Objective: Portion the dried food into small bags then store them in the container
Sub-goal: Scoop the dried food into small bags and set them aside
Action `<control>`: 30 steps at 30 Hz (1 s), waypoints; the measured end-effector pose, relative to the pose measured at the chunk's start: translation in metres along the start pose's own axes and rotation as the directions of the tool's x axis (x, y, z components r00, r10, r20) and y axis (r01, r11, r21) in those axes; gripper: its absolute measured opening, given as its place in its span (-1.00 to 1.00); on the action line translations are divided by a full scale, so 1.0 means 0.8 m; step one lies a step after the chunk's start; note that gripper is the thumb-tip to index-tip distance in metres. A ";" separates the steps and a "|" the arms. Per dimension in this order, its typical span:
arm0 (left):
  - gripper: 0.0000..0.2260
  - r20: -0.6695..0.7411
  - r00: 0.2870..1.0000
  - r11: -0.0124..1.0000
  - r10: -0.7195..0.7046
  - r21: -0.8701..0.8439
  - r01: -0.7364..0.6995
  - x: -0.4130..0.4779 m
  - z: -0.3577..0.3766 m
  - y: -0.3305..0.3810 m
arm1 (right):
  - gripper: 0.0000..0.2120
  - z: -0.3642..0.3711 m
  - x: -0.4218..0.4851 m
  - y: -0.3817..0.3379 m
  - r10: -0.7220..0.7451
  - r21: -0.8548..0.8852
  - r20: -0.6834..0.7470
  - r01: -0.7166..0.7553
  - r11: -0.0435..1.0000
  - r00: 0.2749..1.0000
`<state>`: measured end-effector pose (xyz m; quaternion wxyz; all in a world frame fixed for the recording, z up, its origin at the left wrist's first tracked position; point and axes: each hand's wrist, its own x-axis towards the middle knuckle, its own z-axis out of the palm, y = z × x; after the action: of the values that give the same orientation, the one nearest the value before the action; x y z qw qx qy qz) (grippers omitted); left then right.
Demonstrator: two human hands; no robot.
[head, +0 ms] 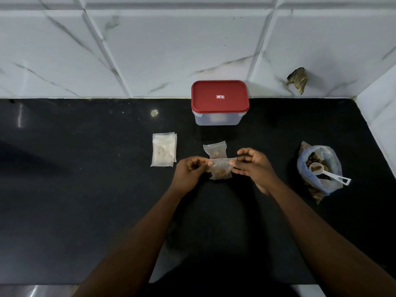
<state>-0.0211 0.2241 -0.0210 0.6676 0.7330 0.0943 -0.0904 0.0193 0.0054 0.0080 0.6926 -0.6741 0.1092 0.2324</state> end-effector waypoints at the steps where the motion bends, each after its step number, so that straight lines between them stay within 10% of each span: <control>1: -0.89 -0.007 1.000 1.000 -0.008 0.014 0.008 0.003 0.000 0.001 | -0.74 0.002 0.003 0.000 -0.004 -0.013 -0.010 0.004 1.000 1.000; 30: -0.94 -0.148 0.958 0.967 -0.244 -0.115 0.229 0.048 0.004 0.001 | -0.80 0.024 0.049 0.009 0.011 -0.110 -0.165 -0.029 0.993 0.986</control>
<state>0.0159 0.2214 -0.0303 0.6770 0.6880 0.2391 -0.1056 0.0470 0.0308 -0.0149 0.6399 -0.7276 0.1594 0.1889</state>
